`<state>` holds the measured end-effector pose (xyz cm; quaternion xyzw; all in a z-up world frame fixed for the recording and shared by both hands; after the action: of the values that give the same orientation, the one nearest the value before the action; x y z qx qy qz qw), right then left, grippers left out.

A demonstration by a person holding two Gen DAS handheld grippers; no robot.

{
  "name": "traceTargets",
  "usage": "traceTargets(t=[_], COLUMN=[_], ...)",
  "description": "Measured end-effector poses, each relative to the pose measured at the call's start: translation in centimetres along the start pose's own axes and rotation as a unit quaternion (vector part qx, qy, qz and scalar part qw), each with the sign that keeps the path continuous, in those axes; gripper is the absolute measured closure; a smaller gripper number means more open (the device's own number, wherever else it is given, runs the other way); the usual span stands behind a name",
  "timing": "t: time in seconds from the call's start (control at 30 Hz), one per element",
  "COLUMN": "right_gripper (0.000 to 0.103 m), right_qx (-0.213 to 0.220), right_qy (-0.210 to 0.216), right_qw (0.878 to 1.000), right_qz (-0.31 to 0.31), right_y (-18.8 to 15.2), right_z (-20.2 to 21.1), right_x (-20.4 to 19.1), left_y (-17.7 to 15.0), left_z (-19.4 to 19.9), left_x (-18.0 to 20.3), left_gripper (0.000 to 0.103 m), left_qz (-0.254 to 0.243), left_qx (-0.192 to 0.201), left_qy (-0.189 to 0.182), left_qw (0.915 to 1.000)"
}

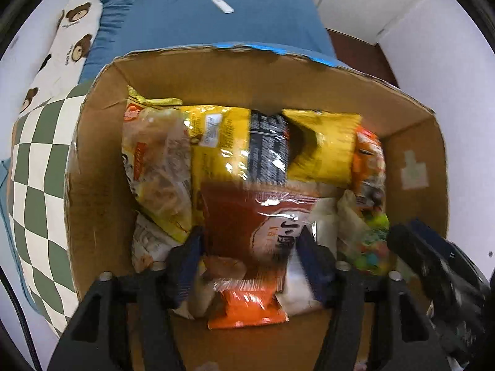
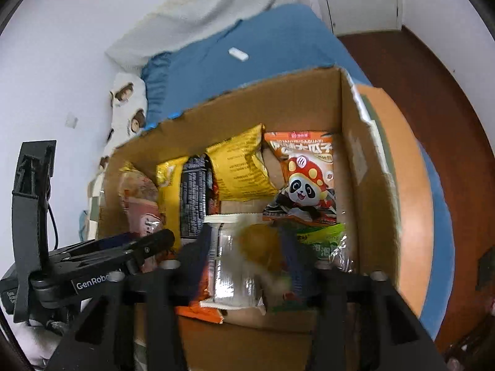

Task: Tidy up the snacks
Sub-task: 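Lower both packets into the box and open both grippers, then withdraw both grippers from the box toward the blanket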

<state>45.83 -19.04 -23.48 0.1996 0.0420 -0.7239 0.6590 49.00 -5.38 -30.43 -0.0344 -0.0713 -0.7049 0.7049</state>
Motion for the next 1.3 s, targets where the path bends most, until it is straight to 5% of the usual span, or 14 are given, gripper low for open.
traceTargets(t=[0.03, 0.07, 0.23, 0.73, 1.3], right_gripper=[0.013, 0.012, 0.007, 0.005, 0.005], right_qx=[-0.003, -0.005, -0.018, -0.017, 0.087], right_qy=[-0.013, -0.020, -0.063, -0.125, -0.135], right_qw=[1.000, 1.000, 0.997, 0.990, 0.984], right_qz=[0.003, 0.011, 0.038, 0.056, 0.076], right_y=[0.1, 0.1, -0.6, -2.6, -7.2], right_z=[-0.4, -0.6, -1.4, -1.2, 7.8], right_x=[0.2, 0.2, 0.5, 1.3, -0.2], left_y=[0.2, 0.3, 0.7, -1.4, -8.0], left_z=[-0.2, -0.4, -1.2, 0.5, 10.9], left_x=[-0.1, -0.3, -1.0, -2.8, -3.2], left_gripper=[0.014, 0.006, 0.005, 0.005, 0.005], left_qz=[-0.003, -0.004, -0.006, -0.011, -0.043], left_qx=[0.001, 0.003, 0.003, 0.038, 0.186], left_qy=[0.003, 0.006, 0.014, 0.033, 0.057], left_qw=[1.0000, 1.0000, 0.9999, 0.9987, 0.9799])
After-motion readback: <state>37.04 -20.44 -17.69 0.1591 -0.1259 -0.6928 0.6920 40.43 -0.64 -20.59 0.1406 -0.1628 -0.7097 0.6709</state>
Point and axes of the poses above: each gripper's, at about its wrist camera, not at the fingertips, and z roughly against the way its jaws point, x to its right, y to its top, the point moved 10 cm from there along -z, roughly the way its jaws point, and after that the axes turned 1 degree about -x, right-handed, at the moved point
